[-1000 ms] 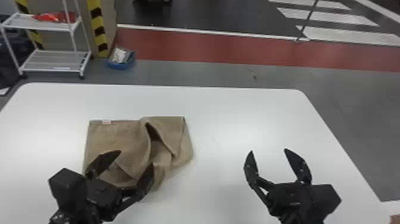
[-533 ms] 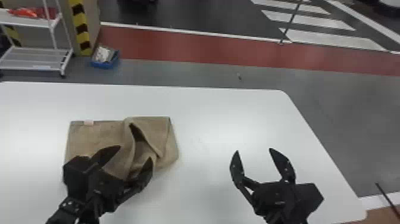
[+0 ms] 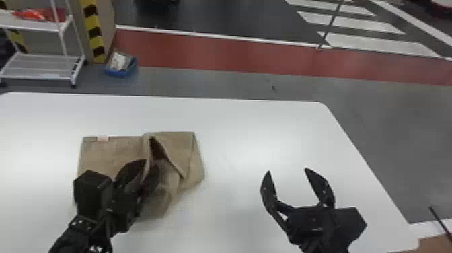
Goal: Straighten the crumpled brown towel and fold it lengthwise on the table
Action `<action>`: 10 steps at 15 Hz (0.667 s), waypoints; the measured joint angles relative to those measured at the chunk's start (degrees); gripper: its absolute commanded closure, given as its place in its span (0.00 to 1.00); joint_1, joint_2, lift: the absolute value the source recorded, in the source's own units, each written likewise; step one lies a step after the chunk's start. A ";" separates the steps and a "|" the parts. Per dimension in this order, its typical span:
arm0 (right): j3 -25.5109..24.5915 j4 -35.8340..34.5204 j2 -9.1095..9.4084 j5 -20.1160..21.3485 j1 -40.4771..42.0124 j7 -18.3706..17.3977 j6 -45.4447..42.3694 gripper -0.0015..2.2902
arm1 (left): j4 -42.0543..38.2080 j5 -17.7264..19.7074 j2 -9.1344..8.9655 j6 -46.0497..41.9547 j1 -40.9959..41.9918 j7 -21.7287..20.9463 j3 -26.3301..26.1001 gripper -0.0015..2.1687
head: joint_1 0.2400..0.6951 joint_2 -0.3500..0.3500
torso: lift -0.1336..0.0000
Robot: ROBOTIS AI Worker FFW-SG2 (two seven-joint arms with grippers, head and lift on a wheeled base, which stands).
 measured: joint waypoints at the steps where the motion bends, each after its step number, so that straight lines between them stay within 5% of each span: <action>1: 0.04 0.07 0.00 0.02 -0.04 0.01 -0.01 0.05 | -0.35 -0.01 0.08 -0.16 0.12 0.03 0.25 0.88 | 1.00 0.21 | 0.10; 5: 0.14 0.36 0.00 0.17 -0.15 0.01 -0.05 0.05 | -3.41 0.69 0.29 0.19 1.05 -1.60 1.86 0.88 | 1.00 0.23 | 0.10; 10: 2.22 2.33 0.00 2.38 -1.77 1.38 0.18 0.05 | -23.40 7.79 1.55 16.02 5.07 -6.97 9.02 0.88 | 1.00 0.34 | 0.10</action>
